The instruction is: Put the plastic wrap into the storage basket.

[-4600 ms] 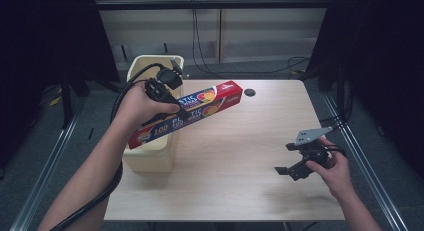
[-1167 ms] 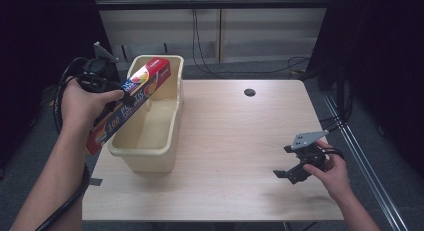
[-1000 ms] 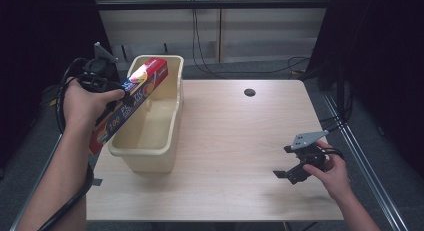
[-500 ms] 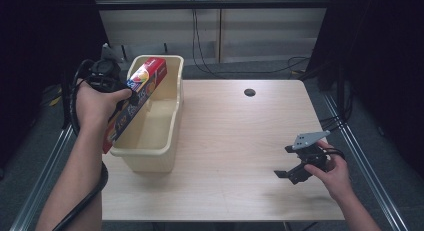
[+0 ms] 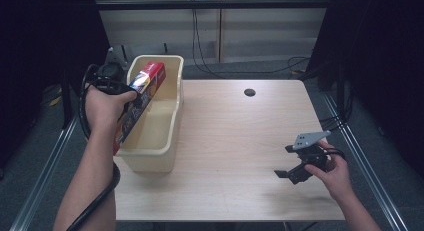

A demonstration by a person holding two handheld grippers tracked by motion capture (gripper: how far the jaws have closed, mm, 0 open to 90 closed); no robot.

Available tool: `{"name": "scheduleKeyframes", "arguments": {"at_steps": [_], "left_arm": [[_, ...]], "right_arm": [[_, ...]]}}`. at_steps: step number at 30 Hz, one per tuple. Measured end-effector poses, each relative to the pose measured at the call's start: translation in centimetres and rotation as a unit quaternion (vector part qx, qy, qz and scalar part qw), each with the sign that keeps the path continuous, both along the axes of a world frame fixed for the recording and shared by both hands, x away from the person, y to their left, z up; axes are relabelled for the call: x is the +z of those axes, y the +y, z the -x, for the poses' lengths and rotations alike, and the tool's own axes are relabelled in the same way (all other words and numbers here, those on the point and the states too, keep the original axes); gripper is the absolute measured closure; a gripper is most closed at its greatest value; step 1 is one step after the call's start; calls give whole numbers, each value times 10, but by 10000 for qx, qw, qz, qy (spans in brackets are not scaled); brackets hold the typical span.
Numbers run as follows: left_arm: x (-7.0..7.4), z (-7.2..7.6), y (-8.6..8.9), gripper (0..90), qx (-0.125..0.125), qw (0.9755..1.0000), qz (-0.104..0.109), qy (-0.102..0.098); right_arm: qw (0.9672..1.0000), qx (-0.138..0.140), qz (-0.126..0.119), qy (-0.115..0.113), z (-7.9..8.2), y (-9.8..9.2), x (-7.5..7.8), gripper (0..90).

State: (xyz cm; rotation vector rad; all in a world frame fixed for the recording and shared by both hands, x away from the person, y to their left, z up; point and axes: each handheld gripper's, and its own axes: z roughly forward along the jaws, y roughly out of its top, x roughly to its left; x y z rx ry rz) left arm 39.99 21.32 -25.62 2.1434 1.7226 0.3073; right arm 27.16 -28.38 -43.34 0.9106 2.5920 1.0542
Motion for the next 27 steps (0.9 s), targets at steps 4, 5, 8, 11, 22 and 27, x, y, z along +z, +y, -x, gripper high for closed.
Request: {"name": "scheduleKeyframes", "arguments": {"at_steps": [4,5,8,11,22,27], "left_arm": [[-3,-1,-3,400,70,10000,-6,47],[-3,0,-3,400,64,9999,-11,78],[-6,0,-4,400,80,9999,-17,113],[-7,0,-4,400,96,9998,-48,170],[-17,1,-3,399,141,9994,-15,305],[-25,0,-6,399,190,9992,43,358]], "right_arm": [[10000,13,24,-35,0,1,0,27],[10000,3,30,-34,0,1,0,27],[10000,21,37,-35,0,1,0,27],[10000,12,46,-9,0,2,-1,27],[10000,53,37,-54,0,3,0,27],[10000,50,38,-57,0,3,-1,27]]}}
